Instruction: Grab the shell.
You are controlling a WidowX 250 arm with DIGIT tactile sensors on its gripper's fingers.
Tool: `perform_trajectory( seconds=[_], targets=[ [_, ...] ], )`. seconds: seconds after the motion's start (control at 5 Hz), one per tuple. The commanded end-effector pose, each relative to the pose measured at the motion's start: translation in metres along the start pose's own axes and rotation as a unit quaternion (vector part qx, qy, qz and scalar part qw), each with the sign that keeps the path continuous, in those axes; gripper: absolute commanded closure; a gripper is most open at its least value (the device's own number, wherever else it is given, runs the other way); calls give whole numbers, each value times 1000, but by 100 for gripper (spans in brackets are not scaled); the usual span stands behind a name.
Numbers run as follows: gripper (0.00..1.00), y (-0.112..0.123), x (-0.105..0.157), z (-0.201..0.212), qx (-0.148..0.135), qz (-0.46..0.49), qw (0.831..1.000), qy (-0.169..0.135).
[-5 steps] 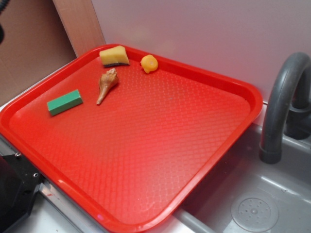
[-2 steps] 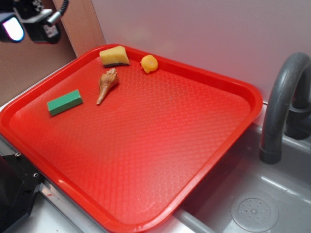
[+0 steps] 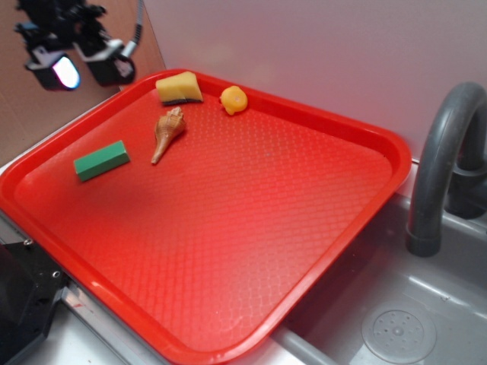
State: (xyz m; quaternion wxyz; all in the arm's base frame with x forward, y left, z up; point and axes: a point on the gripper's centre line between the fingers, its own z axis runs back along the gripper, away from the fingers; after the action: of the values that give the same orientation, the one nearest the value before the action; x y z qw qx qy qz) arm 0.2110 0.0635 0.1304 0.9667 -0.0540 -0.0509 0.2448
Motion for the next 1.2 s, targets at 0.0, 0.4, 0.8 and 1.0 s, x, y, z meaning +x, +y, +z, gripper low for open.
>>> perform_trajectory(
  seconds=[0.0, 0.4, 0.8, 1.0],
  targets=[
    [0, -4, 78, -41, 38, 27, 999, -24],
    [0, -14, 77, -91, 76, -38, 996, -1],
    [0, -13, 61, -100, 74, -43, 996, 21],
    [100, -12, 62, -102, 84, -38, 996, 19]
  ],
)
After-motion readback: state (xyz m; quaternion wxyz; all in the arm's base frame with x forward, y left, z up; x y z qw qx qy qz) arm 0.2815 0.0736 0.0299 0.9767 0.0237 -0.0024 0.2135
